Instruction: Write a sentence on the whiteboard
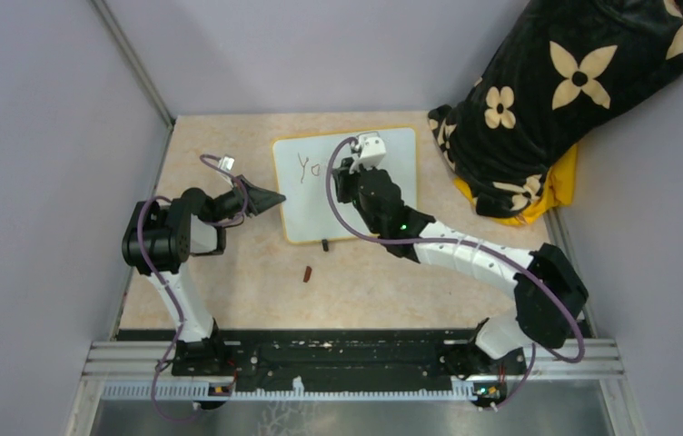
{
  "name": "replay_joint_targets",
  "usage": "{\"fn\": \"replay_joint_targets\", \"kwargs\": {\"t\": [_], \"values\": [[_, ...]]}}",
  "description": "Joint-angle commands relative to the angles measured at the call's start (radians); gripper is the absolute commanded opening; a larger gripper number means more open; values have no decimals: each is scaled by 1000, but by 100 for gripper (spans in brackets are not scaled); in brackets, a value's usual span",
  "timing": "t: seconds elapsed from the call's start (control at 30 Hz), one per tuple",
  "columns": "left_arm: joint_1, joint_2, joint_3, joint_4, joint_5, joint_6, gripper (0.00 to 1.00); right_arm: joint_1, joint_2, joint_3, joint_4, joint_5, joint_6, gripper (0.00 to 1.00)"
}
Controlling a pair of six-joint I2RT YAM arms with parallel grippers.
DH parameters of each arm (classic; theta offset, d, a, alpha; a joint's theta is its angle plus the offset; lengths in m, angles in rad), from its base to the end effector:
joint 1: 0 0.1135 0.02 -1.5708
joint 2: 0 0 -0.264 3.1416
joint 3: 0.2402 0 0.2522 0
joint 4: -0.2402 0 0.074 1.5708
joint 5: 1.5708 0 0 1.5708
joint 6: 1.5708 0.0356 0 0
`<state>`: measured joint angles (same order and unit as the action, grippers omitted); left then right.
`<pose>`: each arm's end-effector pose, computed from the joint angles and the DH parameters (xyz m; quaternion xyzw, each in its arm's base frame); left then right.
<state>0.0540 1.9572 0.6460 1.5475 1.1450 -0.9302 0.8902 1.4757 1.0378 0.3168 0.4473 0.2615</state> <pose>0.3279 -0.0147 0.1575 0.1293 0.6595 -0.5837 0.4557 0.2307 0.2604 0.3140 -0.0858 0.7397 0.2128 0.6327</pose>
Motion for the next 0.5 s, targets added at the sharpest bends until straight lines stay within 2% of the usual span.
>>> {"fn": "replay_joint_targets", "kwargs": {"t": [0.0, 0.47], "values": [[-5, 16, -16, 243, -8, -1, 0, -28, -102, -3, 79, 32, 5, 0], [-6, 15, -17, 244, -8, 1, 0, -46, -43, 34, 64, -76, 29, 0]]}}
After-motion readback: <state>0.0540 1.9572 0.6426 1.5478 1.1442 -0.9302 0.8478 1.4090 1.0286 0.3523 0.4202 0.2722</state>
